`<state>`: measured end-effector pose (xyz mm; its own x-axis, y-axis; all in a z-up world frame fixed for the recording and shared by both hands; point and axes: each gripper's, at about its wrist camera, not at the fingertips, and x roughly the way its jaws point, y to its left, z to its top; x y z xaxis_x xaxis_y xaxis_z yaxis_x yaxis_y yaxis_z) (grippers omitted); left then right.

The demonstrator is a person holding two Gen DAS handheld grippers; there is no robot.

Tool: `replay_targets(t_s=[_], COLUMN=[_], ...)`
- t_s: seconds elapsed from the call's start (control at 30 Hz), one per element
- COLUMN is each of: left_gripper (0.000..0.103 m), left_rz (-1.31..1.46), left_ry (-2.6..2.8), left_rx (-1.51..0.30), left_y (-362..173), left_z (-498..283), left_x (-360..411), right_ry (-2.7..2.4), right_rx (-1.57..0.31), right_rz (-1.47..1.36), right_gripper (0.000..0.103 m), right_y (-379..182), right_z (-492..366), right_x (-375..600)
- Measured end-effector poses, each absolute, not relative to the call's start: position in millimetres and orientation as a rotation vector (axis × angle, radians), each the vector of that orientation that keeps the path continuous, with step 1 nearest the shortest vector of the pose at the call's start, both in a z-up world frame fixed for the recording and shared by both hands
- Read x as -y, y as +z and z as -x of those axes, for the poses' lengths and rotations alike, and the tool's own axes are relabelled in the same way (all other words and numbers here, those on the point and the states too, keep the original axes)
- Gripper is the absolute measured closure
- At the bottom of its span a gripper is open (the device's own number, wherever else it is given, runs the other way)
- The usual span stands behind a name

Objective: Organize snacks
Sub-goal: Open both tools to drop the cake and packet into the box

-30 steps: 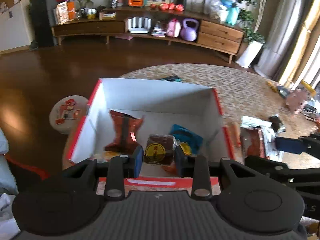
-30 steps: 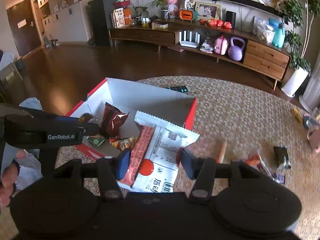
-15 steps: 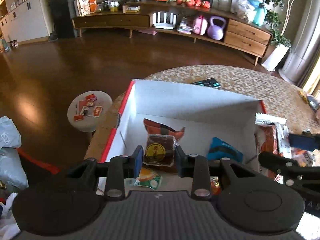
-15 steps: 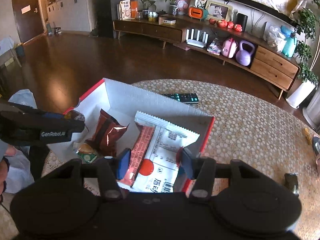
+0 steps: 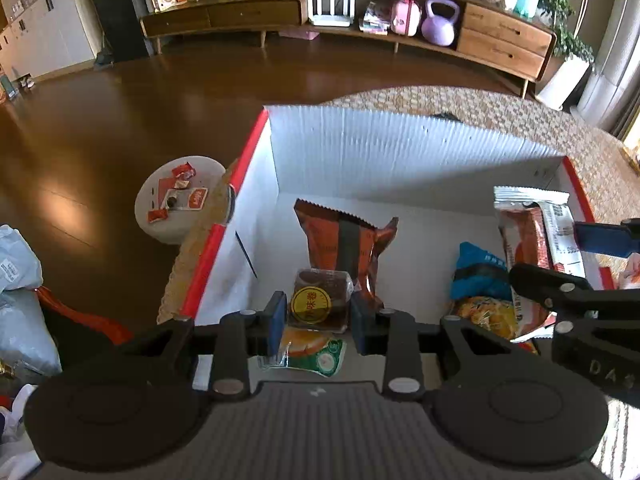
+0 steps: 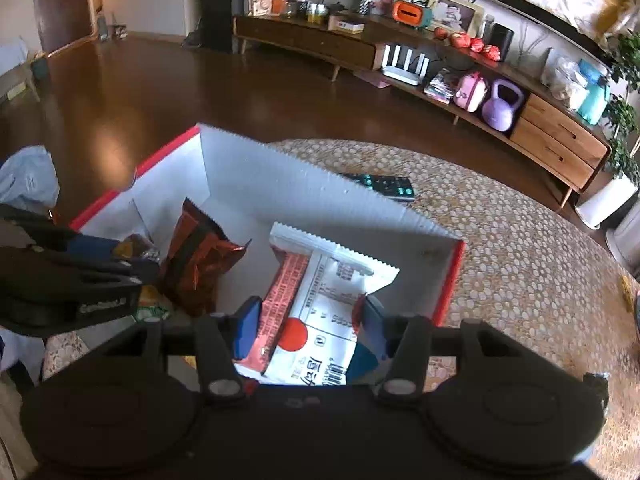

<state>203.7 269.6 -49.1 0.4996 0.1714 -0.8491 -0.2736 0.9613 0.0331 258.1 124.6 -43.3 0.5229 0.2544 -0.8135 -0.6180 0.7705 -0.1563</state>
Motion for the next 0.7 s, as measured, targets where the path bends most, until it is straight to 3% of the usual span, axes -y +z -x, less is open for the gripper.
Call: replay_targets(t_s=[0.27, 0.47, 0.63, 0.7], left_gripper=[0.071, 0.070, 0.070, 0.063], left_rz=[0.108, 0.118, 0.133, 0.128], left_ry=[0.253, 0.252, 0.254, 0.254], left_rx=[-1.056, -1.067, -1.060, -1.042], left_y=[-65.0, -69.8, -67.9, -64.1], left_z=[-213.2, -217.0, -214.9, -211.8], left_x=[-266.6, -266.0, -267.6, -267.5], right_ry=[0.541, 0.549, 0.562, 0.564], right_rx=[-0.900, -0.908, -0.906, -0.903], right_rz=[0.479, 0.472, 0.465, 0.455], right_gripper=[0.050, 0.039, 0.038, 0.033], right_y=[-58.7, -58.4, -54.9, -51.7], right_z=[-259.9, -255.5, -249.0, -247.0], right_x=[-130.9, -129.8, -126.0, -123.4])
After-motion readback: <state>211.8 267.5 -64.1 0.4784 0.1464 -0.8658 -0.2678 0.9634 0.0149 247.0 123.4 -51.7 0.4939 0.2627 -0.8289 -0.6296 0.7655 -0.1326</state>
